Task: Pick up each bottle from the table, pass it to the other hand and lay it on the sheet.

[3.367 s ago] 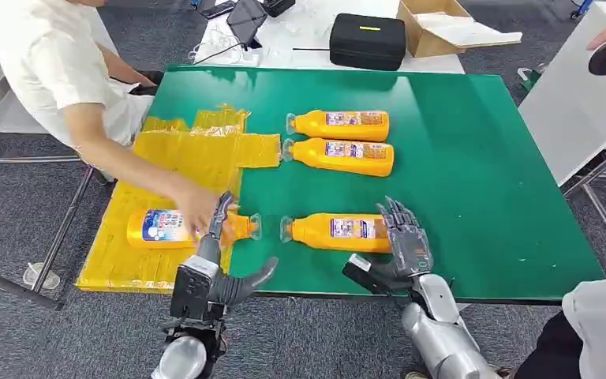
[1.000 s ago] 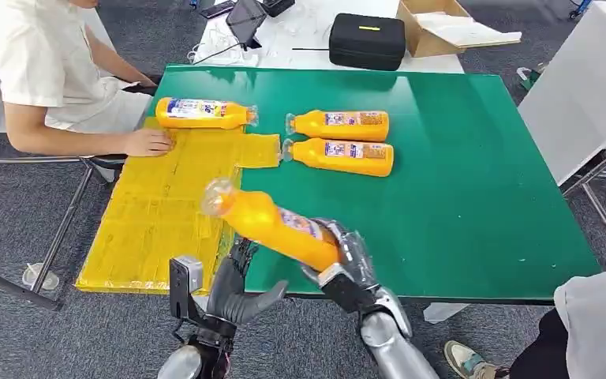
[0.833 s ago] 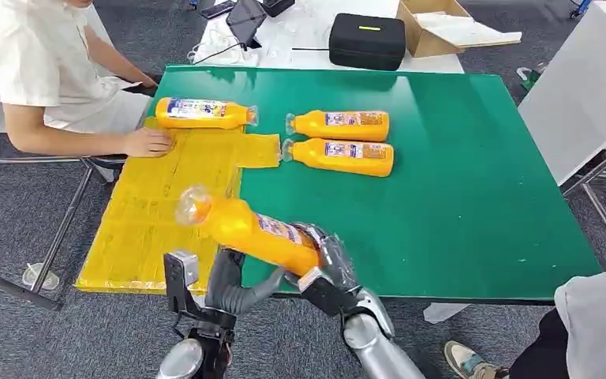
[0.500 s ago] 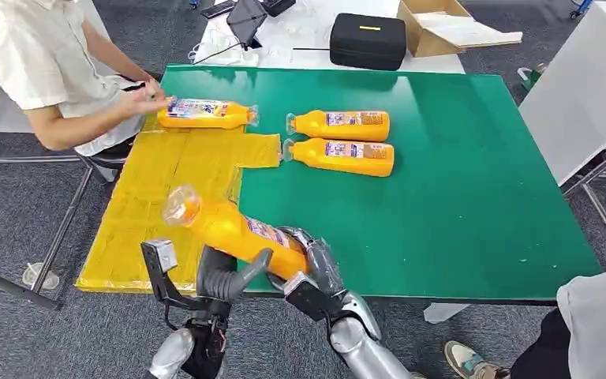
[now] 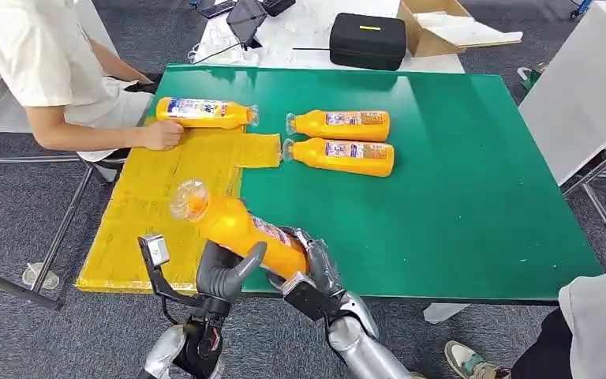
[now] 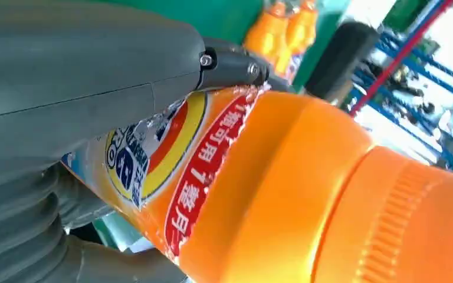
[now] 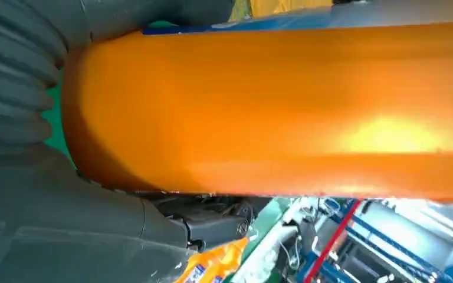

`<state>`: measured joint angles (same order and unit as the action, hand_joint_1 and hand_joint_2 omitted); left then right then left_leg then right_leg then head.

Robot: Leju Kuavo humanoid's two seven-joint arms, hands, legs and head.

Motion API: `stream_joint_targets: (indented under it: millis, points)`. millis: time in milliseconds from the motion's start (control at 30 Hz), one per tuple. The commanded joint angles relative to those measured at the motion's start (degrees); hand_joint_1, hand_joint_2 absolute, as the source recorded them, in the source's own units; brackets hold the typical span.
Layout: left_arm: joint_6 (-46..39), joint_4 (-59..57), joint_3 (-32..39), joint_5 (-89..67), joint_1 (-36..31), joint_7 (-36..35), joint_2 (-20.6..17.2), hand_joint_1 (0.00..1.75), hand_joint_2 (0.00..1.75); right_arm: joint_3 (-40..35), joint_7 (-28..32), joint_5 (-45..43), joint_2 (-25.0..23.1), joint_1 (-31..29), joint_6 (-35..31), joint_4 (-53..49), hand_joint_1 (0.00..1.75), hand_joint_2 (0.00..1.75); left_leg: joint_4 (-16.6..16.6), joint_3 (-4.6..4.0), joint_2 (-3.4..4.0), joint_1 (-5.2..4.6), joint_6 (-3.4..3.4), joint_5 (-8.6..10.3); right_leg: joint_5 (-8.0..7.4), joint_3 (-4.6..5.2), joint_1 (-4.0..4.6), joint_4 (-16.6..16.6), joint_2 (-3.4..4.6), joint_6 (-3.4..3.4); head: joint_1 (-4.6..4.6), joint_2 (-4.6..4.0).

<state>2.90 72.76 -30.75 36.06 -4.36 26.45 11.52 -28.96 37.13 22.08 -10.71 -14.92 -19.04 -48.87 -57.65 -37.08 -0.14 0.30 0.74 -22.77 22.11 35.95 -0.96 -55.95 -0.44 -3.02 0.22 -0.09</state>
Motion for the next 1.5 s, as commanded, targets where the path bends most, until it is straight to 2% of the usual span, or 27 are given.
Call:
stream_joint_targets:
  millis: [33, 200, 233, 300, 433, 467, 500, 533, 633, 700, 733, 767, 800, 1100, 1167, 1200, 1267, 1467, 1500]
  points:
    - [1.3, -5.1, -3.0, -1.7, -3.4, 1.8, -1.2, 1.75, 1.75, -3.2, 0.2, -0.5, -0.2, -3.3, 0.9, 4.3, 1.33, 1.75, 0.0, 0.34, 0.03, 0.06, -0.03, -0.14, 0.11, -0.34, 0.08, 0.0, 0.05, 0.14, 0.02, 0.0]
    - [-1.9, -3.1, -2.9, -4.5, -2.1, 3.6, -1.5, 1.75, 1.75, -4.5, -0.4, -0.1, -0.4, -2.2, 0.9, 3.4, 1.31, 1.75, 0.0, 0.19, 0.04, 0.04, -0.02, -0.08, 0.06, -0.18, 0.04, 0.0, 0.05, 0.08, 0.0, 0.0]
    - [-2.2, -2.9, -2.8, -4.7, -2.1, 3.6, -1.5, 1.75, 1.75, -4.7, -0.4, -0.1, -0.5, -2.1, 1.1, 3.4, 1.1, 1.75, 0.0, 0.33, 0.07, 0.06, -0.03, -0.16, 0.12, -0.31, 0.07, 0.0, 0.09, 0.12, 0.0, 0.0]
    - [-3.3, -2.5, -2.7, -5.6, -1.9, 4.2, -1.5, 1.75, 1.75, -4.6, -0.7, -0.8, -0.8, -1.8, 1.3, 3.5, 0.0, 1.75, 0.0, 0.21, 0.03, 0.03, -0.02, -0.08, 0.07, -0.2, 0.03, 0.0, 0.04, 0.08, 0.0, 0.0]
    - [-4.9, -1.1, -1.9, -7.2, -1.5, 5.5, -1.8, 1.75, 1.75, -4.7, -0.8, -0.7, -1.0, -1.6, 0.3, 3.9, 0.0, 1.75, 0.0, 0.32, 0.07, 0.06, -0.04, -0.15, 0.12, -0.31, 0.07, 0.0, 0.08, 0.13, 0.02, 0.0]
    - [-5.9, -0.2, -1.1, -7.9, -1.3, 6.1, -1.9, 1.75, 1.75, -4.4, -0.6, -0.6, -0.9, -1.4, -0.7, 4.1, 0.0, 0.0, -0.1, 0.45, 0.08, 0.1, -0.04, -0.23, 0.19, -0.44, 0.11, 0.0, 0.1, 0.17, 0.0, 0.0]
    - [-6.8, 0.6, -0.3, -8.4, -1.1, 6.3, -2.1, 1.75, 1.75, -4.1, -0.5, -0.5, -0.9, -1.1, -1.7, 4.2, 0.0, 0.0, 0.0, 0.15, 0.0, 0.02, -0.02, -0.06, 0.06, -0.15, 0.02, 0.0, 0.01, 0.08, 0.0, 0.0]
    - [-6.9, 1.3, 0.3, -8.5, -0.9, 6.4, -2.3, 1.75, 1.75, -4.0, -0.4, -0.4, -0.7, -0.8, -2.1, 4.2, 0.0, 0.0, 0.0, 0.34, 0.05, 0.08, -0.04, -0.17, 0.14, -0.35, 0.09, 0.0, 0.06, 0.14, 0.04, 0.0]
    - [-8.2, 3.4, 2.6, -9.7, 0.0, 6.6, -2.5, 1.75, 1.75, -3.2, -0.3, 0.9, -0.1, -0.1, -5.4, 4.6, 0.0, 0.0, 0.0, 0.14, 0.03, 0.05, -0.02, -0.06, 0.04, -0.14, 0.06, 0.0, 0.03, 0.08, 0.0, 0.0]
    - [-8.4, 5.1, 4.9, -10.0, 1.0, 6.4, -2.5, 1.75, 1.75, -1.7, 0.2, 1.2, 0.3, 0.8, -7.6, 4.8, 0.0, 0.0, 0.0, 0.47, 0.05, 0.1, -0.05, -0.23, 0.19, -0.48, 0.11, 0.0, 0.06, 0.18, 0.0, 0.0]
    - [-8.4, 5.8, 5.8, -9.8, 1.4, 6.2, -2.4, 1.75, 1.75, -1.4, 0.3, 1.3, 0.6, 1.0, -7.8, 4.9, 0.0, 0.0, 0.0, 0.18, 0.04, 0.04, -0.02, -0.06, 0.05, -0.18, 0.05, 0.1, 0.04, 0.08, 0.02, 0.0]
    - [-8.3, 6.3, 6.6, -9.3, 1.7, 5.8, -2.3, 1.75, 1.75, -0.9, 0.4, 1.5, 0.7, 1.2, -8.4, 5.0, 0.0, 0.0, 0.0, 0.41, 0.09, 0.09, -0.03, -0.19, 0.14, -0.41, 0.1, 0.1, 0.1, 0.14, 0.0, 0.0]
    - [-8.2, 7.0, 7.9, -8.2, 2.1, 5.4, -2.0, 1.75, 1.75, -0.6, -0.1, 2.6, 1.0, 1.3, -10.1, 5.6, 0.0, 0.0, 0.0, 0.25, 0.04, 0.05, -0.02, -0.1, 0.08, -0.24, 0.05, 0.1, 0.05, 0.1, 0.02, 0.0]
    - [-8.2, 6.4, 10.6, -6.1, 1.7, 4.1, -1.4, 1.75, 1.75, -0.3, 0.3, 3.3, 0.3, 2.0, -10.1, 7.5, 0.0, 0.0, 0.0, 0.24, 0.03, 0.04, -0.02, -0.09, 0.08, -0.24, 0.05, 0.0, 0.03, 0.11, 0.02, 0.0]
    - [-11.3, 5.4, 9.7, -11.7, 0.9, 6.6, -1.9, 1.75, 1.75, -0.5, 0.8, 4.1, 0.1, 2.1, -11.7, 8.6, 0.0, 0.0, 0.0, 0.36, 0.01, 0.07, -0.03, -0.14, 0.13, -0.37, 0.08, 0.1, 0.02, 0.14, 0.02, 0.0]
    - [-16.5, 4.4, 8.4, -20.2, 0.3, 10.7, -2.4, 1.75, 1.75, -0.5, 1.7, 4.5, 0.0, 2.2, -13.5, 9.0, 0.0, 0.0, 0.0, 0.43, 0.04, 0.1, -0.04, -0.18, 0.15, -0.43, 0.11, 0.1, 0.05, 0.16, 0.0, 0.0]
    - [-22.8, 2.7, 6.9, -29.7, -0.6, 13.0, -3.0, 1.75, 1.75, 0.1, 2.7, 4.2, -0.2, 2.2, -14.5, 9.7, 0.0, 0.0, 0.0, 0.35, -0.05, 0.08, -0.04, -0.13, 0.14, -0.38, 0.09, 0.1, -0.04, 0.14, 0.02, 0.0]
    - [-22.8, 2.4, 7.1, -29.7, -0.6, 13.1, -2.9, 1.75, 1.75, 0.1, 2.8, 4.1, -0.1, 2.1, -14.4, 9.8, 0.0, 0.0, 0.0, 0.27, -0.05, 0.04, -0.03, -0.08, 0.1, -0.26, 0.05, 0.1, -0.04, 0.11, 0.02, 0.0]
    - [-26.1, 1.6, 6.1, -35.6, -0.9, 13.5, -3.6, 1.75, 1.75, 0.7, 2.9, 4.0, -0.3, 2.1, -15.1, 9.6, 0.0, 0.0, 0.0, 0.48, -0.02, 0.09, -0.04, -0.2, 0.19, -0.48, 0.1, 0.0, -0.01, 0.18, 0.0, 0.0]
